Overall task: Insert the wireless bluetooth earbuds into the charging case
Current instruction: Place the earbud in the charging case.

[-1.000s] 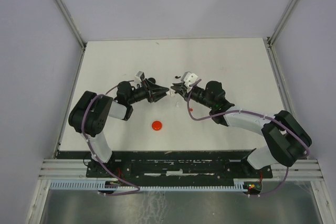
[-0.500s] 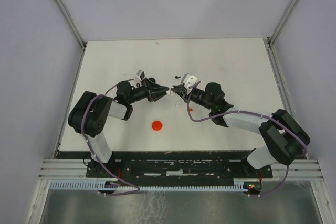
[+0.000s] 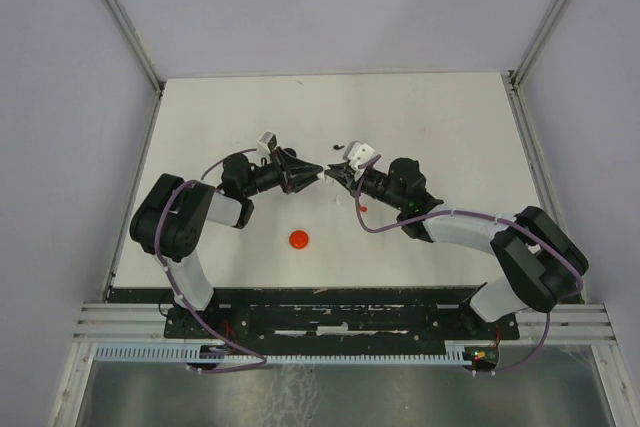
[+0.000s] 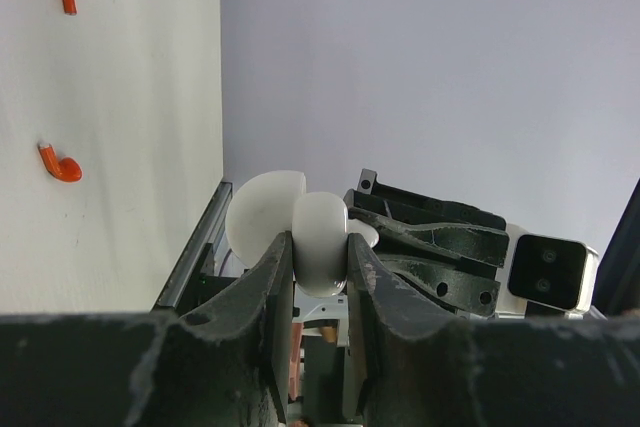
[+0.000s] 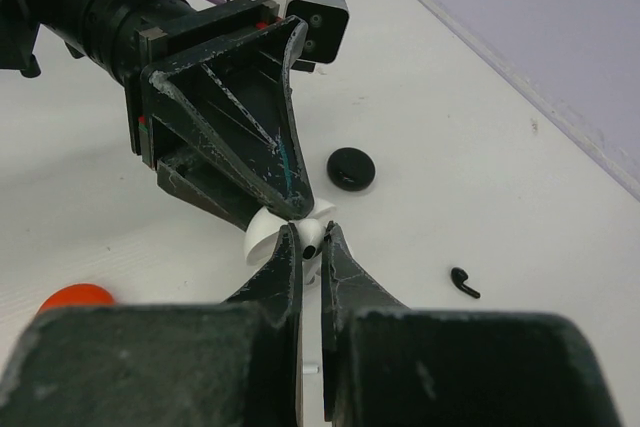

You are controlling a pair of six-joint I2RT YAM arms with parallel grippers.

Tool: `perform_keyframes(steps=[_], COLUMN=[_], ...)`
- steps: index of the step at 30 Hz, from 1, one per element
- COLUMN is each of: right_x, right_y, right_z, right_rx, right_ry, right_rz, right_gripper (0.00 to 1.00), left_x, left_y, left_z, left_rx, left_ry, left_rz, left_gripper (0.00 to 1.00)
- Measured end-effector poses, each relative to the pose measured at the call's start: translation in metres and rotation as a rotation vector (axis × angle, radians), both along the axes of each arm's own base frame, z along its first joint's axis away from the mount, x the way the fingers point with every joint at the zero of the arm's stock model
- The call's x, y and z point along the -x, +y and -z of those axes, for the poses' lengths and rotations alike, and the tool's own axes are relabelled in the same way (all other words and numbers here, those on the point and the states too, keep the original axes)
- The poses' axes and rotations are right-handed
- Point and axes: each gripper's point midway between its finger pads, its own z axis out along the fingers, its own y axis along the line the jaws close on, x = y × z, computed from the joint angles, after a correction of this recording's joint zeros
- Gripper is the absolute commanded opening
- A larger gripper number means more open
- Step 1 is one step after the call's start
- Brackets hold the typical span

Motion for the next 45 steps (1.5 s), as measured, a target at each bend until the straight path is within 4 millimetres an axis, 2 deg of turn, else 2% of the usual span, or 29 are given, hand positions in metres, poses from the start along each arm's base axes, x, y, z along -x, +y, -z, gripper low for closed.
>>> perform_keyframes(steps=[15, 31, 45], right_x=[0.001, -0.003, -0.004], right_y=[0.001, -0.002, -0.002], right_z=[0.001, -0.016, -0.018], right_rx=[0.000, -0.040, -0.048], right_ry=[-0.012, -0.087, -0.096], right_rz=[-0.003, 0.023, 0.029], right_gripper=[0.02, 0.02, 0.02], left_x=[0.000, 0.000, 0.000], left_y=[0.000, 0.001, 0.001], left_z=[-0.003, -0.020, -0.021], left_rx=[0.019, 0.087, 0.117], left_ry=[0.034, 0.040, 0.056], left_rz=[0.000, 0.003, 0.007], left_gripper=[0.03, 0.03, 0.03])
